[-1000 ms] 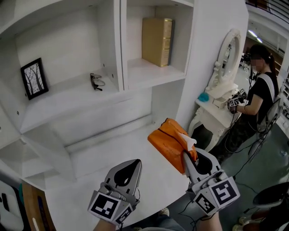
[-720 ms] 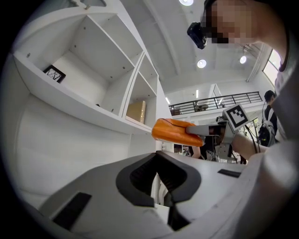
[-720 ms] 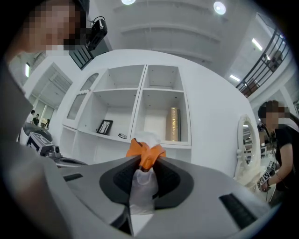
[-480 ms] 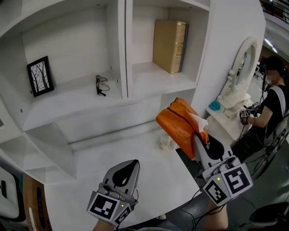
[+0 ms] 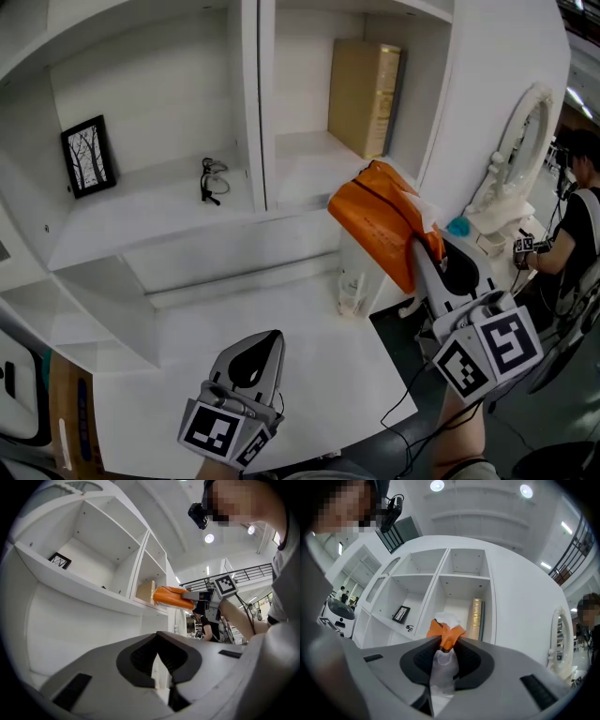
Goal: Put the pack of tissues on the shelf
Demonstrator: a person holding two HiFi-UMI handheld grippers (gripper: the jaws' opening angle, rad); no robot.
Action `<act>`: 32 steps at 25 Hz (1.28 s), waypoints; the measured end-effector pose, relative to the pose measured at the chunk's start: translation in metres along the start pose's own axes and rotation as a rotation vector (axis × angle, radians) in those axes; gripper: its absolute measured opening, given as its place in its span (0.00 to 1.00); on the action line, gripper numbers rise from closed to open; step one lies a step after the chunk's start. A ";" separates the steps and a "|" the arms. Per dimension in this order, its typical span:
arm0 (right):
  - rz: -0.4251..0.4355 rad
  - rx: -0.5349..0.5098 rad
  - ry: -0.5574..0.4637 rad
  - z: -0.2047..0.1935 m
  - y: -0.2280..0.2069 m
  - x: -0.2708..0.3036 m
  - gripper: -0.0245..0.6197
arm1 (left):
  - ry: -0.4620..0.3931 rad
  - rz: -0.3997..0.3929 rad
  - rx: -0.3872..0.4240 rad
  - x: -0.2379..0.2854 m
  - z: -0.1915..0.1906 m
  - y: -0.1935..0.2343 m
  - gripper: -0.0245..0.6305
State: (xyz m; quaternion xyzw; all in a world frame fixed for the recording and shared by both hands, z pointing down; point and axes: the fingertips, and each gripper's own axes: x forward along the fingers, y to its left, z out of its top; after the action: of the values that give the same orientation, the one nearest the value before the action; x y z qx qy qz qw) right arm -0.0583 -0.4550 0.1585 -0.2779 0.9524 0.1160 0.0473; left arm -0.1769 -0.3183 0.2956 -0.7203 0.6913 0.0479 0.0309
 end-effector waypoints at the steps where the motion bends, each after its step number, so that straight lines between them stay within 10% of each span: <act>1: 0.005 -0.004 -0.003 0.003 -0.002 0.005 0.16 | 0.001 0.010 0.000 0.000 0.000 0.001 0.08; 32: 0.115 -0.005 -0.009 0.024 -0.027 0.136 0.17 | 0.000 0.082 0.054 0.057 0.021 0.032 0.08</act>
State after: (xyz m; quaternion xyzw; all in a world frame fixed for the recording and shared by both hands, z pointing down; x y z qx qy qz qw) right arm -0.1575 -0.5417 0.1091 -0.2221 0.9663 0.1220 0.0444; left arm -0.2073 -0.3735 0.2693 -0.6902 0.7214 0.0304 0.0482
